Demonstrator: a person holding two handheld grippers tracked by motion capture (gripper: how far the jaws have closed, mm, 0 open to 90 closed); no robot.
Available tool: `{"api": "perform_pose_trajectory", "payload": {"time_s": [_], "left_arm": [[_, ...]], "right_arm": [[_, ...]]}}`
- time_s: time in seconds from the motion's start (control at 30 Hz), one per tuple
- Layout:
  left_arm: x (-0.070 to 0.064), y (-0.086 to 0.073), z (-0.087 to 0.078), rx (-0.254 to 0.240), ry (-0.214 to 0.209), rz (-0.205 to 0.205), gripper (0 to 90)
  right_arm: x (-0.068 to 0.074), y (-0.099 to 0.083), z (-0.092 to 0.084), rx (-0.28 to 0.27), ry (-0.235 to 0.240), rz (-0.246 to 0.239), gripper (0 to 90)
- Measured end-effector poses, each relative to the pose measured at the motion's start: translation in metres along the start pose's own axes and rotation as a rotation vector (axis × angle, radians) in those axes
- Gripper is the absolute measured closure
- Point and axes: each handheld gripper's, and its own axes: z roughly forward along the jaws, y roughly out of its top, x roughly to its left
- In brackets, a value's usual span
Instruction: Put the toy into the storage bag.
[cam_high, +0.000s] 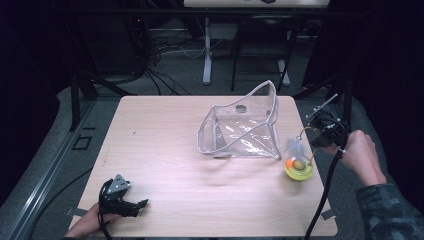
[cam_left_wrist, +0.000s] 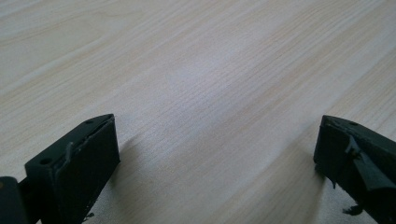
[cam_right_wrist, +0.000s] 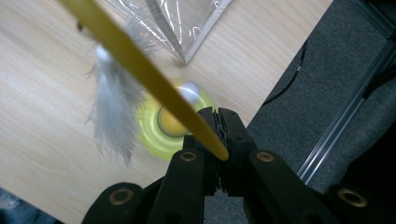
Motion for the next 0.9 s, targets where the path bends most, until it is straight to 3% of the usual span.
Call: {"api": "perform_pose_trajectory", "payload": {"time_s": [0.57,0.9], "left_arm": [[0.0,0.0,0.0,0.004,-0.002,0.005,0.0],[0.0,0.0,0.0,0.003,-0.002,0.002,0.0]], "right_arm": [[-0.005,0.025,-0.016,0.045,0.03,-0.035,87.7],[-0.008,0.035,-0.026,0.067,0.014,-0.042,87.7]]}}
